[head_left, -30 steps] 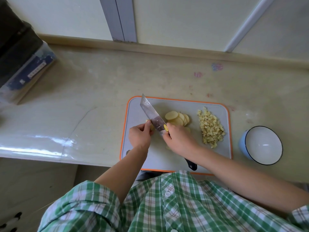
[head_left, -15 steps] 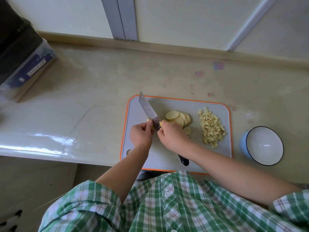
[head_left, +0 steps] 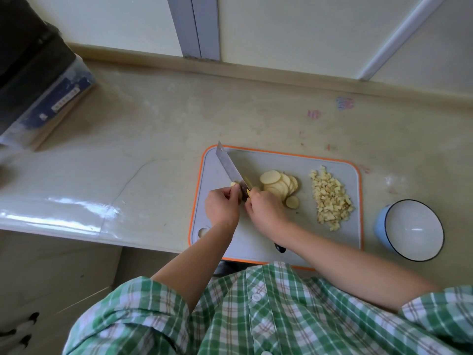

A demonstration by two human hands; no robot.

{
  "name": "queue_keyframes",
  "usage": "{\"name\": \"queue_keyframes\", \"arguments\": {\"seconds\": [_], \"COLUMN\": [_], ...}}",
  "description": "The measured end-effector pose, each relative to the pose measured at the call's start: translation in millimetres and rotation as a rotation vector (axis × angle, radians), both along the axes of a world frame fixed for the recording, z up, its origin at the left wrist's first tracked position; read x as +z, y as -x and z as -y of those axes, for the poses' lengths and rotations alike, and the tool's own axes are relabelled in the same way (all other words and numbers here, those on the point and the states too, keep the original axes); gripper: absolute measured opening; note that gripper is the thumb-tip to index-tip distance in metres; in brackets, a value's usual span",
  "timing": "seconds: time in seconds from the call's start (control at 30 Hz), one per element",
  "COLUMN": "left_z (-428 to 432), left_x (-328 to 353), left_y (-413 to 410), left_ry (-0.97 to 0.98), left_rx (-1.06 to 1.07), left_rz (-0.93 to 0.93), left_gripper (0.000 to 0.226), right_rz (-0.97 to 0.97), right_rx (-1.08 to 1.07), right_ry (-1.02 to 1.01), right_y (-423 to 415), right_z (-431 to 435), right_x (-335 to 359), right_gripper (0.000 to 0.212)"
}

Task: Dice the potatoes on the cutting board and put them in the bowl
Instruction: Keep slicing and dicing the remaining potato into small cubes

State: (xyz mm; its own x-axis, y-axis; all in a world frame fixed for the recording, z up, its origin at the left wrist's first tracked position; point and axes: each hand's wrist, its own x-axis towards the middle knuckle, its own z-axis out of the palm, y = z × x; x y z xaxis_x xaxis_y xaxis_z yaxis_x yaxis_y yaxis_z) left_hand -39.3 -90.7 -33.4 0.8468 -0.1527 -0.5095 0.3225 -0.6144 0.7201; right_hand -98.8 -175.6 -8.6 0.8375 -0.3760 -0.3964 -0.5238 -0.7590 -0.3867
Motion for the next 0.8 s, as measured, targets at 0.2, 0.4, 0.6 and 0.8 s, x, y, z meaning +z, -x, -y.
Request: {"name": "queue_keyframes", "arguments": {"seconds": [0.2, 0.4, 0.6, 0.8], "left_z": [-5, -14, -20, -1], "left_x": [2, 15, 4, -1], "left_y": [-4, -22, -52, -48], "left_ry": [-0.013, -0.049, -0.333, -0.239], "left_rx": [-0.071, -0.010, -0.241, -1.127], "left_rz": [0.034, 0.058, 0.290, 0.584], "left_gripper": [0.039, 0.032, 0.030, 0.079], "right_rz": [0.057, 0.199, 0.325, 0.338], "right_rx": [-0.063, -0.120, -0.362, -0.594], "right_ry": [0.031, -0.141, -0.237, -0.331], "right_y": [7, 4, 15, 52], "right_z": [-2, 21, 63, 91], "right_x": [-10, -3, 23, 27], "right_gripper": [0.021, 0.028, 0.034, 0.026]}}
